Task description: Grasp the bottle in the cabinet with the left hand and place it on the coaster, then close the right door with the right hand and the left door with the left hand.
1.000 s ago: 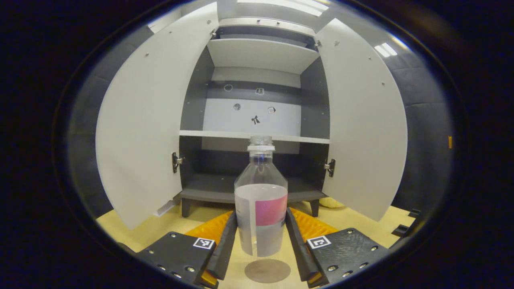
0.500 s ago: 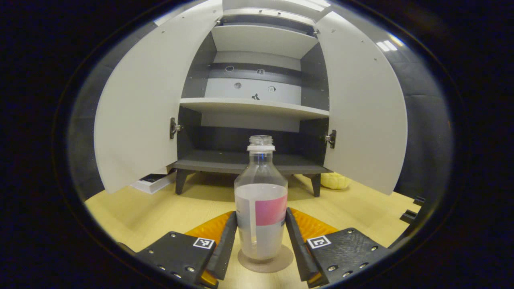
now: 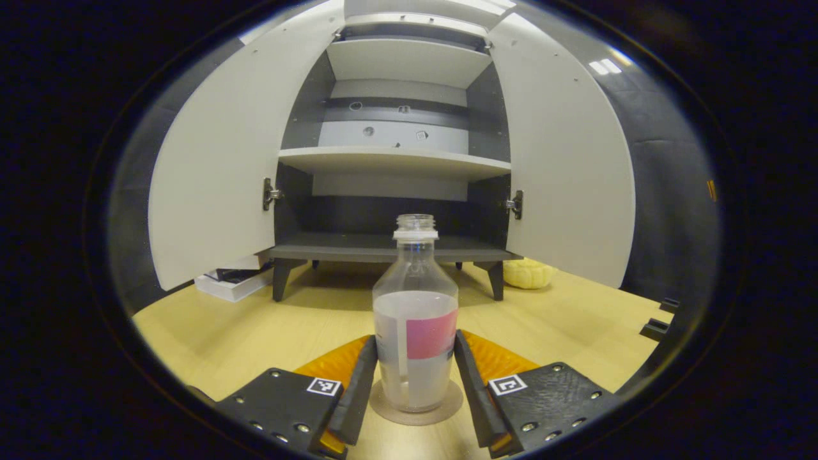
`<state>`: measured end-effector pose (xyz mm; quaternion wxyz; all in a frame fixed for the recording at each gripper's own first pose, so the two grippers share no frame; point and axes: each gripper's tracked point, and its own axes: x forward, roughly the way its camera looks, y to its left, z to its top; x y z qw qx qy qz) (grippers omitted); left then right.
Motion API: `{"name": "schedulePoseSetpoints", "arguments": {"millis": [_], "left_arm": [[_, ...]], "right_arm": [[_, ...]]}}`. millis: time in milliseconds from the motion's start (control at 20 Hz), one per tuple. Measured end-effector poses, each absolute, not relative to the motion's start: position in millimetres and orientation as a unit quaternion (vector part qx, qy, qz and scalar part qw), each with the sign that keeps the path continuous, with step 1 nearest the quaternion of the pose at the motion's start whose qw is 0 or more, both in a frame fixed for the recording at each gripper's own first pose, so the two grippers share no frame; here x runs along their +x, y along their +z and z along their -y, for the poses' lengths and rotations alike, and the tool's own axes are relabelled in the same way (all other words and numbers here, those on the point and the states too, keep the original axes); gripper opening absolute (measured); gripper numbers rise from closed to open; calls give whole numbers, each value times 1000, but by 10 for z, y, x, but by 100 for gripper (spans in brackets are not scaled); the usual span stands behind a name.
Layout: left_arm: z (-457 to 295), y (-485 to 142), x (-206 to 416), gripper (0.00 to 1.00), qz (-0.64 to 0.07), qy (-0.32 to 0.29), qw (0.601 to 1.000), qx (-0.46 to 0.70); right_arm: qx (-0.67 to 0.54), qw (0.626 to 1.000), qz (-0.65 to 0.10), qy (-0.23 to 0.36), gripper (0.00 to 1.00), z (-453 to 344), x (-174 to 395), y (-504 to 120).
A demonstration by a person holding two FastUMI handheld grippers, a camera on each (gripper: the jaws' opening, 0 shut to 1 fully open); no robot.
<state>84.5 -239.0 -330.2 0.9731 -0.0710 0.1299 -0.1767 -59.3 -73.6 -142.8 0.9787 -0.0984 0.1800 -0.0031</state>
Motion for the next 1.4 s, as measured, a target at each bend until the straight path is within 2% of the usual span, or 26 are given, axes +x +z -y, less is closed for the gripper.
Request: {"name": "schedulePoseSetpoints", "arguments": {"millis": [200,250,300,350,400,450,500,800,1000,1400], "left_arm": [[2373,-3295,817,70,-135,-171,973,-69],[2360,-3279,815,81,-135,-169,974,-66],[2339,-3246,828,78,-133,-166,975,-63],[2306,-3222,827,89,-134,-162,976,-60],[2297,-3182,833,92,-132,-161,976,-61],[2311,-3127,830,77,-134,-164,975,-65],[2307,-3069,818,84,-136,-165,974,-68],[2114,-2372,665,85,-106,-147,982,-56],[1831,-1909,531,84,-102,-108,988,-37],[1201,-996,287,84,-87,-64,993,-50]], "right_arm": [[-93,978,-186,-3,96,718,-548,-1459],[-92,979,-184,-1,96,705,-529,-1443],[-91,979,-182,1,95,698,-518,-1429],[-88,980,-179,4,94,673,-496,-1413],[-87,980,-177,7,94,659,-481,-1405],[-84,981,-174,11,94,637,-459,-1378],[-81,982,-171,17,96,617,-446,-1351],[-56,988,-140,38,96,530,-286,-1081],[-11,990,-129,48,96,462,-145,-902],[32,995,-85,28,96,587,415,-344]]}}
